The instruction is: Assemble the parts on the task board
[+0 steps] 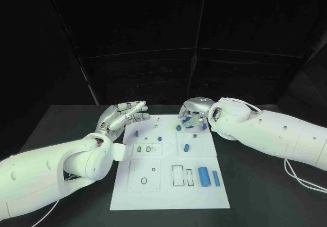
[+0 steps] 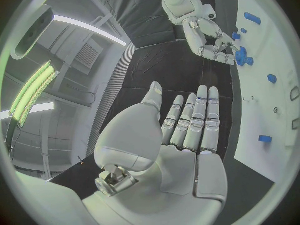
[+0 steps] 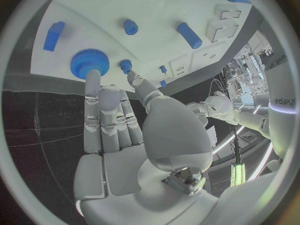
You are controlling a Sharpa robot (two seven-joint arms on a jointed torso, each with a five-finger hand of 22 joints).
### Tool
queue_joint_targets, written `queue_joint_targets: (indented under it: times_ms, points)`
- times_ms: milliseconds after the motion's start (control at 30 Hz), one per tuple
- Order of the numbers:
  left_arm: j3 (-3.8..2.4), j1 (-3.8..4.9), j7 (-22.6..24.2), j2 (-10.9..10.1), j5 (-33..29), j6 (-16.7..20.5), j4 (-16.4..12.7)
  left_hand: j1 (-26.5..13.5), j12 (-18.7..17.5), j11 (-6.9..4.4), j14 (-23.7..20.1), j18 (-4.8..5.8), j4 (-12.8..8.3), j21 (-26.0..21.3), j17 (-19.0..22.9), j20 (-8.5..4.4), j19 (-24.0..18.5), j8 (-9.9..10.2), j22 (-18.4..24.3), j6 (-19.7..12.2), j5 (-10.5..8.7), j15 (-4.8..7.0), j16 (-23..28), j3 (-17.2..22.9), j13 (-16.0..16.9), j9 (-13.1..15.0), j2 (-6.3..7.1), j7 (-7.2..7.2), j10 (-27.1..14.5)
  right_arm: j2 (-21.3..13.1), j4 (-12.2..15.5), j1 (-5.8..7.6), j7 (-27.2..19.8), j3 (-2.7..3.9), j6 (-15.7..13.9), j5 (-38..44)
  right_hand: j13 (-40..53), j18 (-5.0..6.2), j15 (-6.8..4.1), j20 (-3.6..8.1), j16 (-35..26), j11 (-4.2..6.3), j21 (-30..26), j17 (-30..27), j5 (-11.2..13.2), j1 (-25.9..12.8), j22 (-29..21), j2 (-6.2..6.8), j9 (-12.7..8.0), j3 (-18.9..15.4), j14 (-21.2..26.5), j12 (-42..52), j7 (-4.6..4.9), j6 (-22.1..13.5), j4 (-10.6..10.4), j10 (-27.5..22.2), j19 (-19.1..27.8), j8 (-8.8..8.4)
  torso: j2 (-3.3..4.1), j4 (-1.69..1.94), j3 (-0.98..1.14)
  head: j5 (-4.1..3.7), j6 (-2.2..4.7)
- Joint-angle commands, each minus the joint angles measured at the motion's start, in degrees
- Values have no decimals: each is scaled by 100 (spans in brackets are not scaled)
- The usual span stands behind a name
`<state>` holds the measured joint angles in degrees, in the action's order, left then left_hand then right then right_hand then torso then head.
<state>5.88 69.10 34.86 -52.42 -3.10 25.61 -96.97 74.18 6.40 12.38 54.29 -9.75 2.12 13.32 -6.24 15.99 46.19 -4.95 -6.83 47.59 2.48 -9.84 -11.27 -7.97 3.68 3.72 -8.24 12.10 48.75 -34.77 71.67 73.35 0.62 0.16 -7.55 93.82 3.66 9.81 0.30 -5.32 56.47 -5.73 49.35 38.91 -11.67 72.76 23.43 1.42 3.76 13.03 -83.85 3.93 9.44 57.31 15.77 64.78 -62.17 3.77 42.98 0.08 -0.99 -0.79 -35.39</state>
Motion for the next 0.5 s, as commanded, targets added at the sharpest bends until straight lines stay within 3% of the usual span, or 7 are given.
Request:
queue_joint_targets:
  times_ms: [33, 233, 500]
  points:
    - [-4, 8, 5, -4, 22, -283, -31, -10, 16, -6, 47, -67, -10, 16, -2, -7, 49, 1, 10, 51, 24, 14, -35, 26, 7, 10, -52, 281, 56, 23, 5, 15, 21, 5, 208, 155, 7, 71, 33, -31, 260, -1, 74, 292, 39, -23, 35, 13, 6, 3, -190, 42, -2, -37, -22, -11, -11, -5, 38, 3, -1, 3, 3]
    - [-4, 9, -8, -9, 21, -322, -34, -9, 18, -8, 50, -67, -11, 15, -1, -8, 54, 0, 11, 59, 24, 15, -35, 27, 7, 10, -52, 280, 61, 64, -14, 14, 1, 4, 277, 157, 5, 72, 31, -38, 868, 0, 260, 989, 39, -44, 130, 3, 7, 29, -211, 42, -2, -41, -28, -3, -40, -4, 51, 11, -1, 7, 5]
    - [-4, 11, 8, -14, 20, -348, -35, -9, 21, -9, 54, -67, -13, 14, -1, -9, 60, -2, 12, 77, 24, 17, -35, 29, 7, 11, -53, 280, 67, 159, -91, 13, -58, 4, 406, 142, 3, 71, 31, -58, 1269, -3, 405, 1451, 38, -58, 204, -21, 6, 62, -216, 27, 0, -59, -38, -37, -54, -7, 66, 12, 4, 31, 13]
